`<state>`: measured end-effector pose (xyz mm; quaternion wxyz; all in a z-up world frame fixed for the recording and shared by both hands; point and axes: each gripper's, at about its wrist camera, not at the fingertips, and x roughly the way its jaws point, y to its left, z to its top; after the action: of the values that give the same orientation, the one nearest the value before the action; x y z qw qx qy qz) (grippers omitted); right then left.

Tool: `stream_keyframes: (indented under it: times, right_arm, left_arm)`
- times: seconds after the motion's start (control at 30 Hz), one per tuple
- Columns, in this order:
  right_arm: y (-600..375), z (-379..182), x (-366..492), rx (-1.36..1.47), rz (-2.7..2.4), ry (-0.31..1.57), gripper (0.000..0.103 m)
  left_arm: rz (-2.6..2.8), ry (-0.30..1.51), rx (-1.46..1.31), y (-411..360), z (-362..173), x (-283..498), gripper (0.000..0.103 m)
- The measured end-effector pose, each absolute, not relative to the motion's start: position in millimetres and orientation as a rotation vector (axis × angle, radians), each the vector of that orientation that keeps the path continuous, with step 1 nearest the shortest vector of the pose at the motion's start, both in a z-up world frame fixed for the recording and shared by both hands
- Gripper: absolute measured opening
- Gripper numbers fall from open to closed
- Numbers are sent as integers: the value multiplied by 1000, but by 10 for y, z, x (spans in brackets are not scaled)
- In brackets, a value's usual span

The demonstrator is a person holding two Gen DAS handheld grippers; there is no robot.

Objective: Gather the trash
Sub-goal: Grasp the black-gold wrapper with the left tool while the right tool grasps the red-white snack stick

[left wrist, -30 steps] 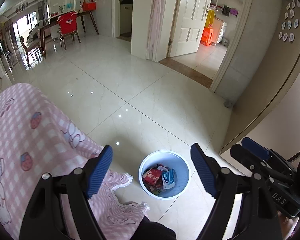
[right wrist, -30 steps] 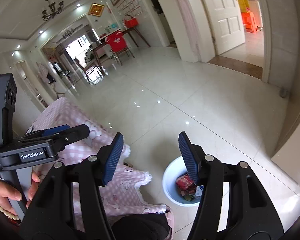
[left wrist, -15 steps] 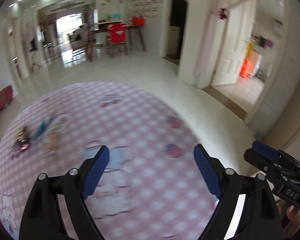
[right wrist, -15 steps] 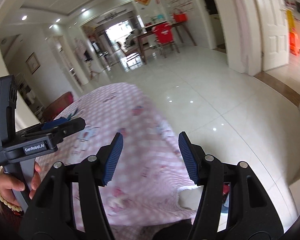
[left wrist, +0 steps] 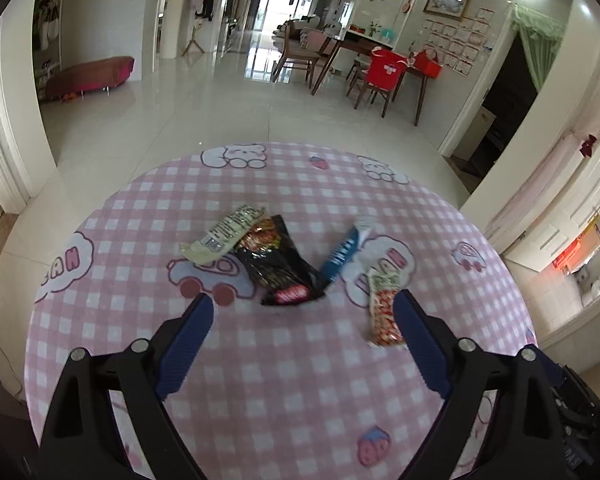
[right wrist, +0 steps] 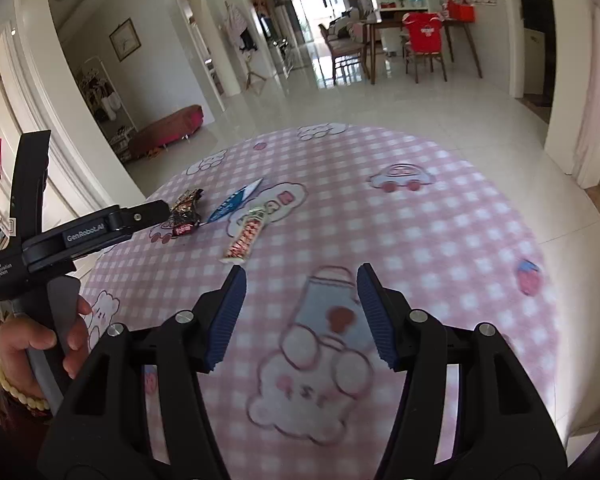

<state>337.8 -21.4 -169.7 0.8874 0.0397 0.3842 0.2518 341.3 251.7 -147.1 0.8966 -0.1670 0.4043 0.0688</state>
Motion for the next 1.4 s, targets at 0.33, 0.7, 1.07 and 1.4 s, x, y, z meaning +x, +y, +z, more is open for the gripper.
stream_keyframes:
  times: [0.33, 0.7, 1.07, 1.4]
  right_arm:
    - [580, -2033, 3825, -1, 558, 905, 58]
    - [810, -2149, 3955, -137, 550, 899, 15]
    - [353, -1885, 3733, -22, 568, 848, 13]
    - [-305, -1510, 3348, 70, 538, 763, 13]
  left_arm:
    - [166, 894, -359, 2568, -1802, 3726, 87]
    - [122, 902, -330, 2559, -1872, 3743, 23]
    - [66, 821, -305, 2361, -1489, 3302, 18]
    - [-43, 770, -210, 1665, -1093, 3041, 17]
